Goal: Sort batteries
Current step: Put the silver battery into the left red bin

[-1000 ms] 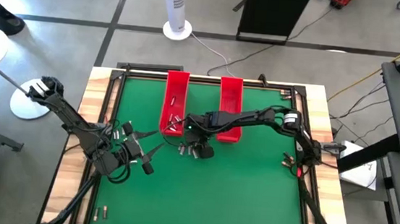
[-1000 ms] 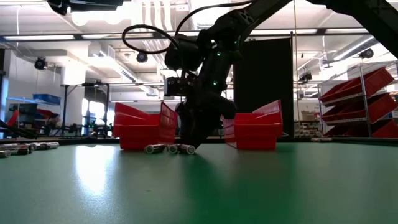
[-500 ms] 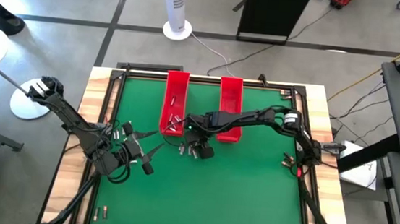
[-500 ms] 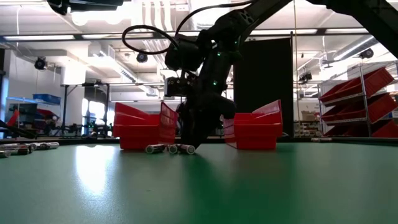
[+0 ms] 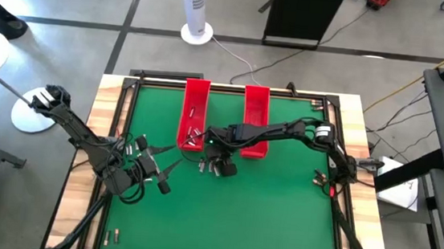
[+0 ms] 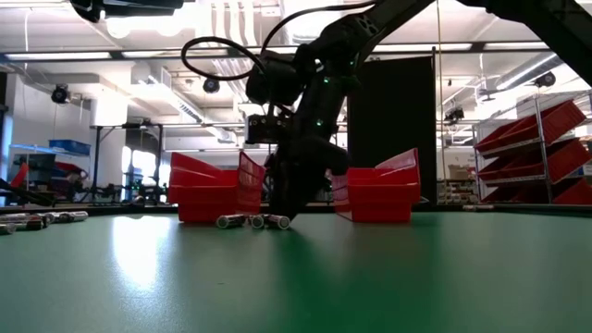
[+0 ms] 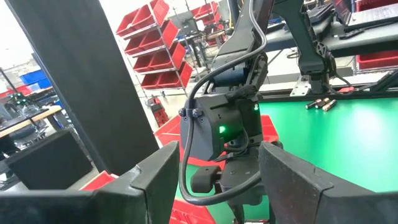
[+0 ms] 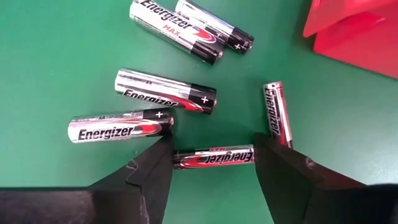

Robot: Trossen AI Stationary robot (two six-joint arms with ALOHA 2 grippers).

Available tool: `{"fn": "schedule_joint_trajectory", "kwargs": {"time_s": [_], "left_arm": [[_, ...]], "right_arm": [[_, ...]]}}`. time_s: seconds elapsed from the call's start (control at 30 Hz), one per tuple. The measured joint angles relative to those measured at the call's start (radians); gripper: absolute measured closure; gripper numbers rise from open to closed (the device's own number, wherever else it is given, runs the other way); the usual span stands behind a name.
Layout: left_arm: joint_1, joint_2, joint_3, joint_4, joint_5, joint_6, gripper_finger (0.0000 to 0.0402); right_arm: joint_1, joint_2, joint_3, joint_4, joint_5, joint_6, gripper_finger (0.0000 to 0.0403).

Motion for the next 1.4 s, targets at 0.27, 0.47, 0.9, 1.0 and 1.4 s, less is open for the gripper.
{"fn": "schedule_joint_trajectory", "kwargs": {"time_s": [0.27,0.47,0.9,1.0,1.4], "left_arm": [[0.0,0.0,0.0,0.0,-0.001,0.0,0.0203],[0.0,0.0,0.0,0.0,-0.004,0.0,0.0203],[0.0,0.0,0.0,-0.001,-0.004,0.0,0.0203],[0.0,0.0,0.0,-0.001,-0.003,0.0,0.0203],[0.0,0.0,0.0,-0.007,-0.001,0.0,0.0203]], "right_arm": [[0.0,0.034,0.0,-0.001,0.001,0.013,0.0199],[0.0,0.022,0.0,-0.003,0.0,0.014,0.0202],[0.001,-0.045,0.006,-0.021,0.018,0.042,0.0209],[0.0,-0.06,0.028,-0.023,0.017,0.051,0.0219],[0.001,-0.076,0.251,-0.186,0.009,0.051,0.0271]]}}
